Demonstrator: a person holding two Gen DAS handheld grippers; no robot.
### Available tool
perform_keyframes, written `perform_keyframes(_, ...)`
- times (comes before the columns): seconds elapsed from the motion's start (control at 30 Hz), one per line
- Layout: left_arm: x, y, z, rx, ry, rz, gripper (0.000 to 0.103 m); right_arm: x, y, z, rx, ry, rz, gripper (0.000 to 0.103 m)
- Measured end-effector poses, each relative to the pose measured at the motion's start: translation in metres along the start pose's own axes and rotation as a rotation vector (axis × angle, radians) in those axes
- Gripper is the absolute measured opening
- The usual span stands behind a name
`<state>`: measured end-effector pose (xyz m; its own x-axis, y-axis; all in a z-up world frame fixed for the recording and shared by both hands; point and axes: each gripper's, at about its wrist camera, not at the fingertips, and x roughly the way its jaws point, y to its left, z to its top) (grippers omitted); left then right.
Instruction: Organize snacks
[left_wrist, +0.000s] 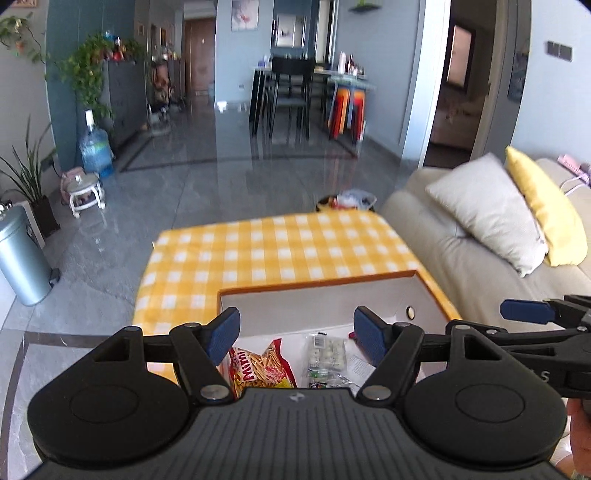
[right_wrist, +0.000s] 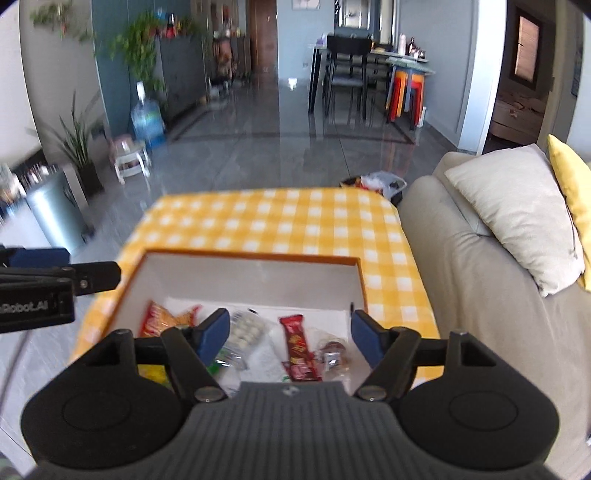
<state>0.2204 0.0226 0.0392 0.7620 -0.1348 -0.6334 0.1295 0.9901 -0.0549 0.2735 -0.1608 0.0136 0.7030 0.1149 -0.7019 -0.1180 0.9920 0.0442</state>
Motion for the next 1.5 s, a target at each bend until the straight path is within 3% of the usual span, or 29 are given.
perform_keyframes(0.2, -0.041, -0.006, -0.016, 0.027, -0.105, 0.049, 0.083, -0.053, 0.006, -0.024, 0.04, -0.099, 0.002, 0.079)
perform_keyframes(0.4, -0.067, -0.011, -0.047, 0.024, -0.159, 0.119, 0.088, -0.091, 0.009, -0.056, 0.071, -0.128, -0.02, 0.086)
perform_keyframes(0.57, -0.077, -0.014, -0.075, -0.005, -0.137, 0.168, 0.089, -0.113, 0.012, -0.081, 0.049, -0.128, -0.047, 0.091)
perform_keyframes(0.9, -0.07, -0.023, -0.113, -0.002, -0.029, 0.154, 0.089, -0.117, 0.017, -0.118, 0.042, -0.078, -0.039, 0.094)
perform_keyframes(1.13, -0.051, -0.024, -0.127, -0.01, 0.063, 0.167, 0.089, -0.102, 0.017, -0.125, 0.038, -0.057, -0.046, 0.094)
perform_keyframes(1.5, -0.046, -0.02, -0.129, -0.013, 0.076, 0.192, 0.089, -0.088, 0.017, -0.128, 0.029, -0.038, -0.05, 0.095)
